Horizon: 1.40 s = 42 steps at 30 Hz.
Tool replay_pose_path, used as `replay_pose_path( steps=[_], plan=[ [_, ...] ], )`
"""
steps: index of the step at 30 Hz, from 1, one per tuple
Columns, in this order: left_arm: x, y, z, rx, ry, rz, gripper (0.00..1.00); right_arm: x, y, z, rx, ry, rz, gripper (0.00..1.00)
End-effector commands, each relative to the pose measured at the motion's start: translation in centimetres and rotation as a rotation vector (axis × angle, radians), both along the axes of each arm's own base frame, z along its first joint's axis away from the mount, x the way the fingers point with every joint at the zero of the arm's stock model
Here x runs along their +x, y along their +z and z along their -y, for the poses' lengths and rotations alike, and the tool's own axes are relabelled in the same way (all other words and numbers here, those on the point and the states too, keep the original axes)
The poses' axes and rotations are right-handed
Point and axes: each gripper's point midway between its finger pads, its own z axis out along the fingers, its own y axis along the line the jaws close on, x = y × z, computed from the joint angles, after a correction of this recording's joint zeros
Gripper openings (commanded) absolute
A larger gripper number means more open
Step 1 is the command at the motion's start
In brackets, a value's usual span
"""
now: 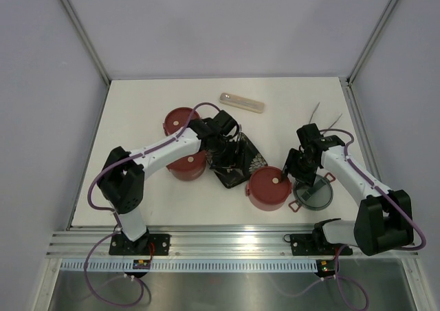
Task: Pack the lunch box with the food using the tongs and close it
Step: Pick up the packing box from the center of the board.
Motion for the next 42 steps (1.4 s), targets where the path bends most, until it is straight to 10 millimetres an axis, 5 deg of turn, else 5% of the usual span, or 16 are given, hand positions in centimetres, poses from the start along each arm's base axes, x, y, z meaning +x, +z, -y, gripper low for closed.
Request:
replay_pose_path(
  steps=[1, 10, 27, 42],
  plan=[
    [0.3, 0.8, 1.8, -0.082, 0.006, 0.011, 0.72, 1.1, 0.6, -0.4, 0.042, 0.002, 0.067, 0.67],
    [-0.5, -0.6, 1.1, -0.055, 0.034, -0.006, 0.73, 1.6, -0.4, -0.4, 0.038, 0.035, 0.083, 0.66],
    [-1.2, -1.1, 0.2, -0.033, 0.048, 0.009, 0.73, -1.1, 1.8, -2.2, 0.177, 0.038, 0.114, 0.52],
    [-1.7, -0.4, 0.6, -0.054, 0.093, 0.017, 0.72, -1.4, 0.9, -3.0, 0.183, 0.000, 0.095, 0.59]
  ],
)
